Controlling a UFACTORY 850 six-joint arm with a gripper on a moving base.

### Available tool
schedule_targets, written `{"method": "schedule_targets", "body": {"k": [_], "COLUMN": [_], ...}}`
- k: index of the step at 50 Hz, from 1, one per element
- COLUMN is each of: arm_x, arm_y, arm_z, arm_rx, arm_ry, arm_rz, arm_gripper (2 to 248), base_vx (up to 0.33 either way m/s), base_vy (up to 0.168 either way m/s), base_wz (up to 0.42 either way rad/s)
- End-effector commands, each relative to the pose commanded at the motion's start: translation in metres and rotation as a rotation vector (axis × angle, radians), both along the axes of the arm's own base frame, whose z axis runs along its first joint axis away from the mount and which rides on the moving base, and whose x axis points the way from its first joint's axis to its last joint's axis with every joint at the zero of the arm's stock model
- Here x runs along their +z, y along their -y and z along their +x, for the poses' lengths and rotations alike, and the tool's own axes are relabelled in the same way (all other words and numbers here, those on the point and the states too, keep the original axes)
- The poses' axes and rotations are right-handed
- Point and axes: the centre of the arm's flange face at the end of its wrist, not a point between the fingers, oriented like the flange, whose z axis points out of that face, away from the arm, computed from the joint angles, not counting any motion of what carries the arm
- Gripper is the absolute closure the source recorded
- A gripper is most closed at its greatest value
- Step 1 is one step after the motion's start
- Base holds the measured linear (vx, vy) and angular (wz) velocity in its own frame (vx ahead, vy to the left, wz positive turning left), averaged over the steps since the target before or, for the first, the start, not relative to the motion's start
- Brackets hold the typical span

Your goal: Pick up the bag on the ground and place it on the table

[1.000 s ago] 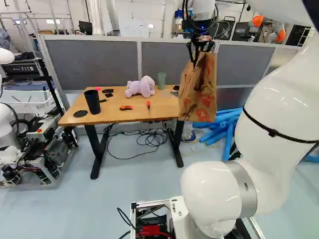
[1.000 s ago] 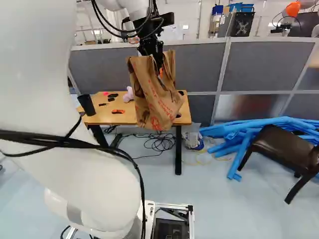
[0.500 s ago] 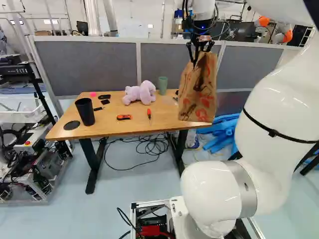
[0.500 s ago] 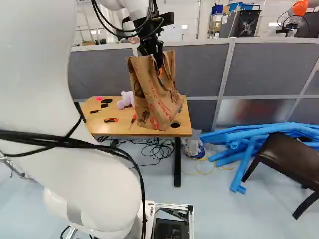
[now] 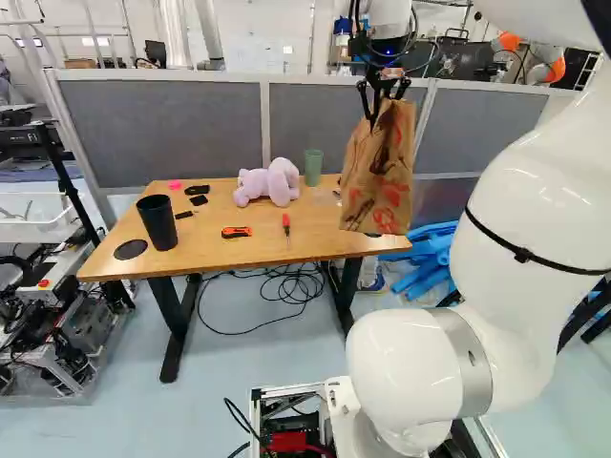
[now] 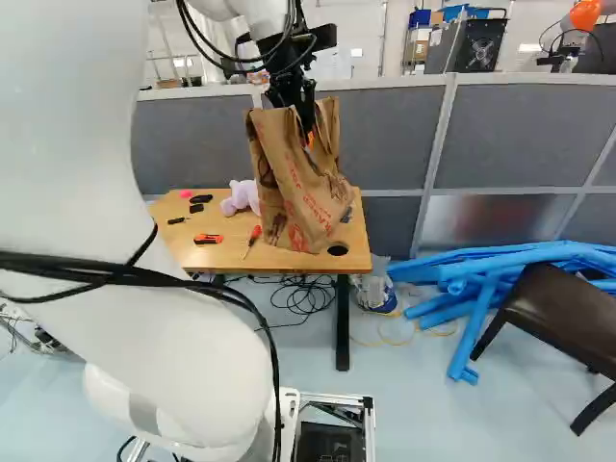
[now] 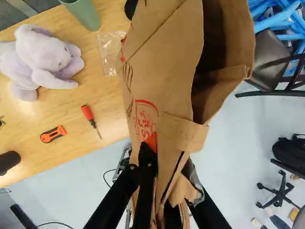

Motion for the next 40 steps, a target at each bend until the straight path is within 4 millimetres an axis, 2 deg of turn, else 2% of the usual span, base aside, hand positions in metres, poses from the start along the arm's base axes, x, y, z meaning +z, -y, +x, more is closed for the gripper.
{"method": "schedule_targets", "body": {"k": [20,40], "arm_x": [0.0,0.0], "arm_y": [0.0,-0.0001], "arm_z": [0.0,0.0], "arm_rx": [-0.006,-0.185], "arm_ry": [0.001,0.035], "arm_rz": [0.001,0.03], "arm_gripper": [229,229], "base_vx": [0.0,0.0], "base_vy": [0.0,0.0], "base_wz": [0.0,0.0]}}
